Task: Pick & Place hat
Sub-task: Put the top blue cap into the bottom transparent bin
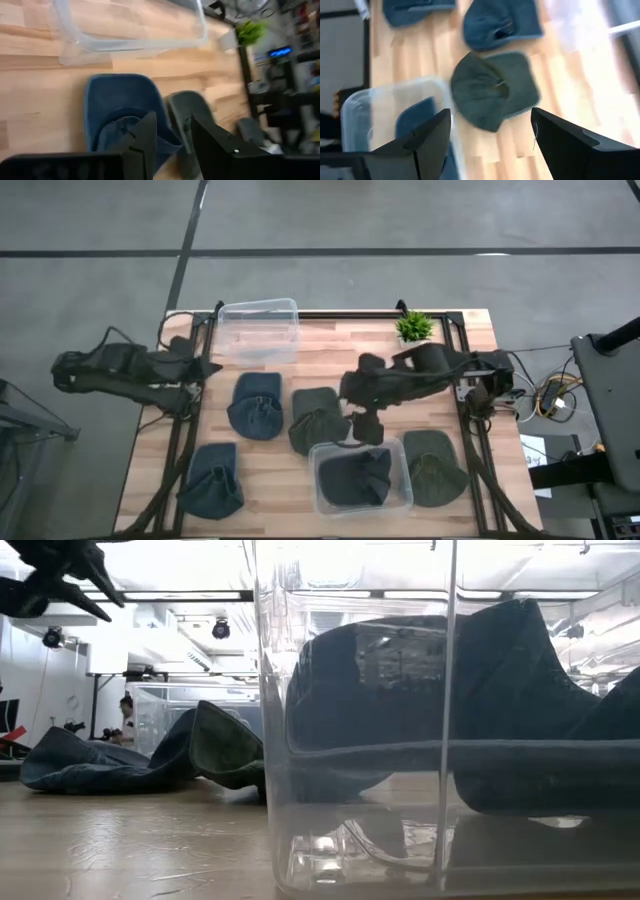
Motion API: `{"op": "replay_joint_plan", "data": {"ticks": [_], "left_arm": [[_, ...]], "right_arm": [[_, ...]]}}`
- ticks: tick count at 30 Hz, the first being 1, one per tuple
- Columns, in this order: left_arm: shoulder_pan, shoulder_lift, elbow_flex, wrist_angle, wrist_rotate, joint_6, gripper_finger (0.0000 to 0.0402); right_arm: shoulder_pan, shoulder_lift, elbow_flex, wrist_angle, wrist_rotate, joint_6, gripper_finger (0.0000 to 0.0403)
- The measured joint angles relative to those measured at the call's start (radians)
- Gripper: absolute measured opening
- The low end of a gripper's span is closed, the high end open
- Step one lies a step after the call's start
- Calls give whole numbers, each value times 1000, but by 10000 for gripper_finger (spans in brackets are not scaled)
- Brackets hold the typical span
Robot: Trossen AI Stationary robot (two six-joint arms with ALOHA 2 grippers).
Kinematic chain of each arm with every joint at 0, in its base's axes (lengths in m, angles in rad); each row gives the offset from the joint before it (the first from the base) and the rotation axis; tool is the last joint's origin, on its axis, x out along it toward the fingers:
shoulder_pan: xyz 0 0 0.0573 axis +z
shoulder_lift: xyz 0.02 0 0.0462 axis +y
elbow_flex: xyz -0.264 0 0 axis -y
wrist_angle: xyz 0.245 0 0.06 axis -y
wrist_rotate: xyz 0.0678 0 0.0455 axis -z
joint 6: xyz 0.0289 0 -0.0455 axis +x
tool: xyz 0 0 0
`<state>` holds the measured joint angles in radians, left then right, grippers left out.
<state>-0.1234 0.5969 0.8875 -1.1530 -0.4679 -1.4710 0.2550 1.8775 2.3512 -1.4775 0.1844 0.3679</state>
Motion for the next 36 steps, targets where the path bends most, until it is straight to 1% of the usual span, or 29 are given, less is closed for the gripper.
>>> {"op": "replay_joint_plan", "data": {"ticks": [3, 7, 13, 16, 21, 24, 31, 36], "left_arm": [[0, 68, -28, -24, 66, 12, 114], [0, 138, -80, -33, 135, -18, 114], [0, 214, -157, 70, 193, -11, 114], [2, 250, -193, 56, 192, -55, 114], [4, 288, -228, 45, 155, -109, 114], [7, 299, -243, 54, 129, -105, 114], [32, 335, -287, 101, 110, -83, 114], [72, 342, -344, 191, 111, -43, 114]], "right_arm": [[-1, -22, 0, 0, 50, 1, 272], [-1, -38, -1, 0, 62, 24, 269], [0, -42, -1, -2, 62, 26, 268], [0, -42, -1, -2, 62, 26, 271], [0, -43, -1, -1, 62, 26, 270], [0, -43, -1, -1, 61, 32, 270], [0, -43, -1, 0, 61, 37, 274], [0, -43, -1, 1, 58, 36, 268]]}}
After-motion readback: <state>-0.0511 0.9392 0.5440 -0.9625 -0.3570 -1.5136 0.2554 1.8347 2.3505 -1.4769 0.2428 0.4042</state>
